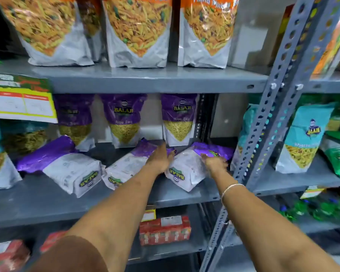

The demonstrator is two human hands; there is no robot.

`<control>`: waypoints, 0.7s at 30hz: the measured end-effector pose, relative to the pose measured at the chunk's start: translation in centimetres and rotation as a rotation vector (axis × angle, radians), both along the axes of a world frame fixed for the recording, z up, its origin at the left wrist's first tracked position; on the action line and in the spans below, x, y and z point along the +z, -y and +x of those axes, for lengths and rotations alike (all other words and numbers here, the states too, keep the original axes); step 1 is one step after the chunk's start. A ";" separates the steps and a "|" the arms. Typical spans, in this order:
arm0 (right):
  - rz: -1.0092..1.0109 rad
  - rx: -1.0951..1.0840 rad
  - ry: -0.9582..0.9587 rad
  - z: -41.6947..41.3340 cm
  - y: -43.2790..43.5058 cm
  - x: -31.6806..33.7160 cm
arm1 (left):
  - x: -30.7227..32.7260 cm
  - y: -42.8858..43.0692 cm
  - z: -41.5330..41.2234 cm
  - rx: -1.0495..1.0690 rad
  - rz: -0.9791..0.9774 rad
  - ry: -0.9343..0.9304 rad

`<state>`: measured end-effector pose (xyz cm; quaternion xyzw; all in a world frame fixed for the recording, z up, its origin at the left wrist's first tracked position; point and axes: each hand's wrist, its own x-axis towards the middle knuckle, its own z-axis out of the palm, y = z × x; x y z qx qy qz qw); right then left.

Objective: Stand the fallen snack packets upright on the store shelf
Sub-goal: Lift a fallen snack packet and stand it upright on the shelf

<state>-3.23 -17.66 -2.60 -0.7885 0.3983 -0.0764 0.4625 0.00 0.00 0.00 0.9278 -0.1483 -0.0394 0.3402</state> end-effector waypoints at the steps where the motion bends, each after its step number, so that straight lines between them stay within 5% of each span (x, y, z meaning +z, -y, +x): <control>1: 0.089 -0.034 0.002 0.2 0.9 -0.5 | -0.2 1.0 0.7 0.011 -0.017 -0.034; 6: 0.679 0.059 0.137 2.1 3.6 -2.9 | -1.6 4.2 3.2 0.036 0.046 -0.232; 9: 0.841 0.017 0.113 3.1 4.0 -3.9 | -2.0 4.8 4.3 0.010 0.079 -0.302; 16: 0.913 0.160 0.119 3.1 4.3 -2.6 | -3.9 3.3 7.4 0.037 -0.213 -0.678; 21: 0.830 0.236 0.245 3.1 3.8 -1.5 | -3.6 2.2 7.9 0.010 -0.216 -0.683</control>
